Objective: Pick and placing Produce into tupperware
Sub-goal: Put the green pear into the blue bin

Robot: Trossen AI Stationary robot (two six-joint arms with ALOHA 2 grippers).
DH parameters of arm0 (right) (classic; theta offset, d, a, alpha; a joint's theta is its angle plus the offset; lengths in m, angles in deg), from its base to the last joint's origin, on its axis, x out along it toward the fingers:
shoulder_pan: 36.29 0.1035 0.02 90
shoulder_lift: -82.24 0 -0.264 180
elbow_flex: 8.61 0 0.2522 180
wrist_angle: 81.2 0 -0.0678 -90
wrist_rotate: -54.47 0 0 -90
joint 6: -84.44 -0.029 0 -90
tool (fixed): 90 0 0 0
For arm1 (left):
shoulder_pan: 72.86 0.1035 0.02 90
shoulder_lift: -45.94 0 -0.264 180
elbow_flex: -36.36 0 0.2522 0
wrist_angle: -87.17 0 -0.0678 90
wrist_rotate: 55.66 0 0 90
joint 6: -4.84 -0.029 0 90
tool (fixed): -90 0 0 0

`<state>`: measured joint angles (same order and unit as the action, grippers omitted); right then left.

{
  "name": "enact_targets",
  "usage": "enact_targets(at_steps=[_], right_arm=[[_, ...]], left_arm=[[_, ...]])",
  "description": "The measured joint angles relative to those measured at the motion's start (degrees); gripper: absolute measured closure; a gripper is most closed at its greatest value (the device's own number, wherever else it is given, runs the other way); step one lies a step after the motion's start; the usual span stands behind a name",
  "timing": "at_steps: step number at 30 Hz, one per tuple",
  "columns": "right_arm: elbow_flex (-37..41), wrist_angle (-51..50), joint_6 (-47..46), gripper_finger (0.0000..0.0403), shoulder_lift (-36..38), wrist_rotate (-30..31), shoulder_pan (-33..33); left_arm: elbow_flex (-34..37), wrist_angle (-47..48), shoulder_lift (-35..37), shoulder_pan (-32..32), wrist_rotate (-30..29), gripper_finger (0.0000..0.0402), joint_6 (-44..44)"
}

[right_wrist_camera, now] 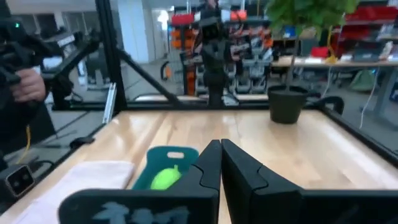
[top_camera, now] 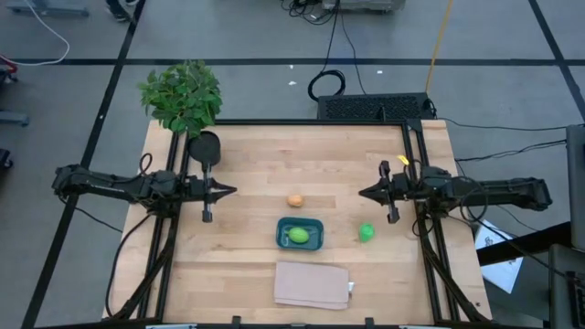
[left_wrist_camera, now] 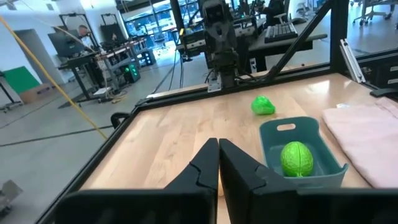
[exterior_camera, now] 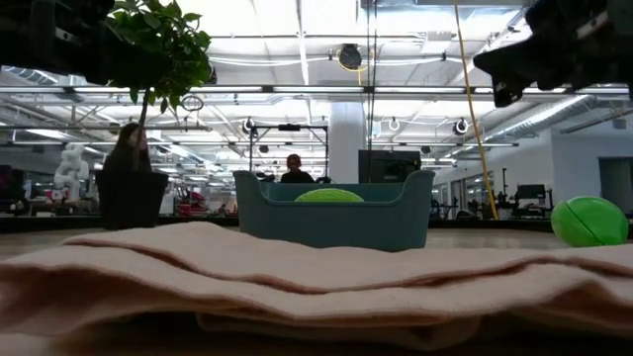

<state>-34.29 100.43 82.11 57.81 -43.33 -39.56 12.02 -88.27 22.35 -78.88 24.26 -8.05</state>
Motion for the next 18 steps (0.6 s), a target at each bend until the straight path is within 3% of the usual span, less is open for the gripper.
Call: enact_targets(at_steps=[8,18], right_arm=[[-10.29,-8.41,0.42,0.0401,-9.32,-0.21,0.00],[-19.86,-20.65,0.78,0.0401,-18.91,-0.66,2.36]], left_arm=[[-0.01,0.16,0.00,0.00,-0.36,0.0400,-0.04],[-0.01,0.17,0.00,0.00,-0.45,0.0374,-0.15]])
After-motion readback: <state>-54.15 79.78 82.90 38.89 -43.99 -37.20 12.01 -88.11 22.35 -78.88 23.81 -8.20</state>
